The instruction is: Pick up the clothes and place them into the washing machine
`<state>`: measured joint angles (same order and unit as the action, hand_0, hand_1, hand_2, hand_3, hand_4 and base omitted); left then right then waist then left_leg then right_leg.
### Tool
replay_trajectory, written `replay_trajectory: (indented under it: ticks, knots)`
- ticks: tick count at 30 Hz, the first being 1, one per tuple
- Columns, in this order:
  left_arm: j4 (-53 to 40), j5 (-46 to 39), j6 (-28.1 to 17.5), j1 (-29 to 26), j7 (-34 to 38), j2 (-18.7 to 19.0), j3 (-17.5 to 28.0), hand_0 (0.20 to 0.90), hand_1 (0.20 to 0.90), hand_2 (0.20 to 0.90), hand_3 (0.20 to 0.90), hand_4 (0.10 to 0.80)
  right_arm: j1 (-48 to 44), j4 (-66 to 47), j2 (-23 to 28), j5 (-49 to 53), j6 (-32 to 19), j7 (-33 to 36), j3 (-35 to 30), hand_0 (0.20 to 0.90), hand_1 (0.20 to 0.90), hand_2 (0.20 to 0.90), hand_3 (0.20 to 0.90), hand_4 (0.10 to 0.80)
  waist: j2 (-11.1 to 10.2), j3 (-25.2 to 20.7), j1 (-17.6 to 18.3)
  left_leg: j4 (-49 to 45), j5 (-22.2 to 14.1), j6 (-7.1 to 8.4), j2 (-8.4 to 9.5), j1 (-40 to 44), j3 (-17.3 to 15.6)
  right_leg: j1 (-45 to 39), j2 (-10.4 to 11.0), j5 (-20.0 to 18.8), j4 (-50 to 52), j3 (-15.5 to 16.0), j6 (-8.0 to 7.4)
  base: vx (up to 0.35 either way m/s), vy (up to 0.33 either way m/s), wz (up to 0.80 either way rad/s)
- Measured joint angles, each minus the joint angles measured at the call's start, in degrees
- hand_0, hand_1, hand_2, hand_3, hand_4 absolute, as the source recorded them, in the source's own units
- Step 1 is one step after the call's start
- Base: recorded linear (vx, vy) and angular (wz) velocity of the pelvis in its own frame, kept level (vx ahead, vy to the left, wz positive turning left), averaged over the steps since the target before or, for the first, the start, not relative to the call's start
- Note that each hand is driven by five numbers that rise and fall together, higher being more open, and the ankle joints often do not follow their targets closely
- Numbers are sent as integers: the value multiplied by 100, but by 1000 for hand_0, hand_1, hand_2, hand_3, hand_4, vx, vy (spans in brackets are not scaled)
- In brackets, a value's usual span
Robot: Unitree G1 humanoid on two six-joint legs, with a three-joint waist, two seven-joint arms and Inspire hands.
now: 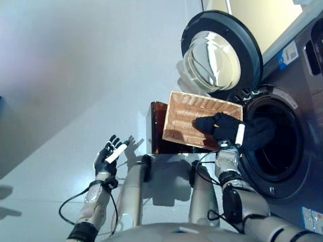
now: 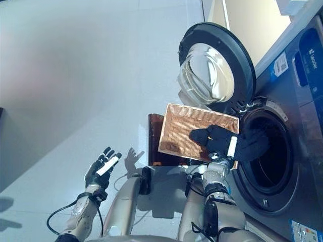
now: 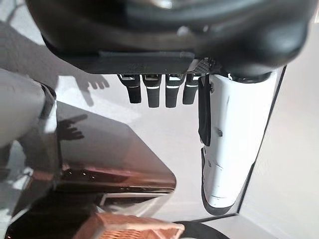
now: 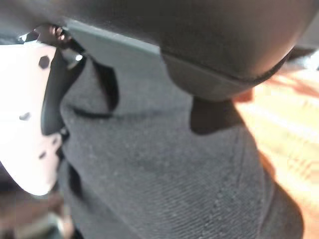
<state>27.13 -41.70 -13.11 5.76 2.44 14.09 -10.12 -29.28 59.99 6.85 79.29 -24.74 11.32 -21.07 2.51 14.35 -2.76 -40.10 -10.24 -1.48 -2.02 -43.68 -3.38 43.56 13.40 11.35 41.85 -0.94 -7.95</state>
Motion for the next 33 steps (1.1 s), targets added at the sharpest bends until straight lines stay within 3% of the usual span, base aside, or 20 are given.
replay_trajectory:
  ticks: [7, 18, 26, 33]
  knots:
    - [-13, -123, -7, 5, -59, 49, -11, 900, 900, 900, 900, 800, -25, 438, 513, 117, -171, 241, -419, 200, 200, 200, 200, 300, 21, -27, 16, -48, -20, -13, 29, -67, -4, 97, 26, 86, 118, -28, -2, 1, 0, 1]
    - [-43, -147, -6, 61, -383, 323, -264, 900, 900, 900, 900, 800, -546, 780, 2323, 114, -156, 528, -857, 200, 200, 200, 200, 300, 250, -181, 2, -210, -69, -86, 157, -392, -153, 566, 111, 139, 396, -311, -41, -4, 31, 0]
    - [-540, -245, -3, 58, -491, 436, -772, 900, 900, 900, 900, 800, -944, 958, 2588, 122, -150, 755, -867, 200, 200, 200, 200, 300, 676, -275, -127, -378, -176, -167, 200, -530, -304, 774, 142, 169, 509, -507, -96, -17, 47, -5]
    - [-892, -370, -1, 41, -501, 452, -883, 900, 900, 900, 900, 800, -1270, 1120, 2643, 465, -200, 965, -1114, 200, 200, 200, 200, 300, 845, -243, -158, -405, -161, -213, 274, -678, -373, 998, 182, 173, 613, -624, -147, -2, 23, -1]
